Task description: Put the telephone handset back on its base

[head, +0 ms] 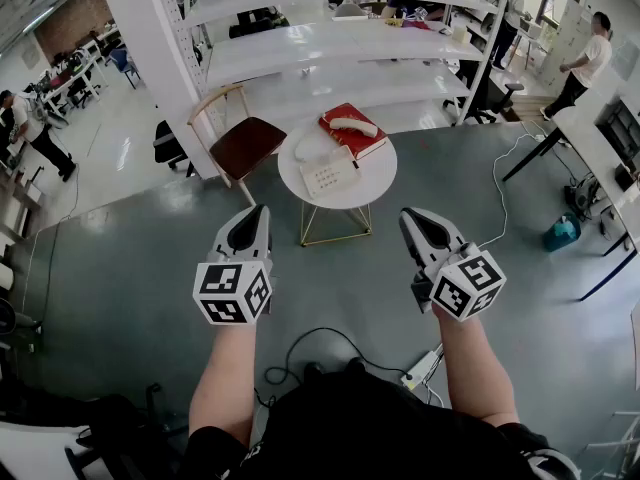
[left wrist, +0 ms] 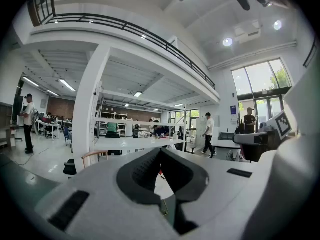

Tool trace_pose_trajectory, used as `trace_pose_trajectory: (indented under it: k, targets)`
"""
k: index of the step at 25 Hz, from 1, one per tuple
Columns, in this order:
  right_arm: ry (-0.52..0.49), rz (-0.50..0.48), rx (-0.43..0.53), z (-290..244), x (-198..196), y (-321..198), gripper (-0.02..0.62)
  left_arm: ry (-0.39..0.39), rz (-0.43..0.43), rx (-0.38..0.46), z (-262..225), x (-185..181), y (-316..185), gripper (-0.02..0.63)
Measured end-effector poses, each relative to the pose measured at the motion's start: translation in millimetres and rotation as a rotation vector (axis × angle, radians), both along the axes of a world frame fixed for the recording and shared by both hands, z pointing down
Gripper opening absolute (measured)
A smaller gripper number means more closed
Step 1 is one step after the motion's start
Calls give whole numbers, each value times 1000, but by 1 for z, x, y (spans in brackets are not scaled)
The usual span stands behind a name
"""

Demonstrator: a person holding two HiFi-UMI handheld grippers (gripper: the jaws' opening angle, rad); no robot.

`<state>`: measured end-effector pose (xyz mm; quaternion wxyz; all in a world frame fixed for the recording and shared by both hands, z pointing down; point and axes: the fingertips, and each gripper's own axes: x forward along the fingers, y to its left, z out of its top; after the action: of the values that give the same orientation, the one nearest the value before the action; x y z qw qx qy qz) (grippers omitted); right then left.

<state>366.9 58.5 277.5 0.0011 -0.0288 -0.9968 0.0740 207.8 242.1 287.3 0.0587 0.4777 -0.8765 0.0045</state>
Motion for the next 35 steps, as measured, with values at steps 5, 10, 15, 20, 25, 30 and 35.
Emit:
trace_pose_trajectory:
  k: [5, 10, 15, 20, 25, 30, 35]
  targets:
    - [-4, 2, 2, 2, 3, -1, 3, -8, 4, -8, 2, 4, -2, 0]
    - [-4, 5, -1, 2, 11, -7, 3, -8, 6, -17, 2, 13, -8, 0]
    - [-2, -6, -13, 4, 24, -18, 3, -20, 15, -33, 4, 27, -20, 0]
    - [-15, -55, -54, 2, 39, -21, 5, -32, 16, -51, 3, 40, -29, 2]
    - [-13, -52, -67, 7, 47, -32, 6, -34, 24, -50, 2, 45, -43, 58]
    - [-8, -42, -72, 12, 38, -47, 6, -32, 50, -36, 2, 35, -65, 194]
    - [19, -35, -73, 21, 16, -64, 6, -26, 71, -25, 5, 12, -90, 229]
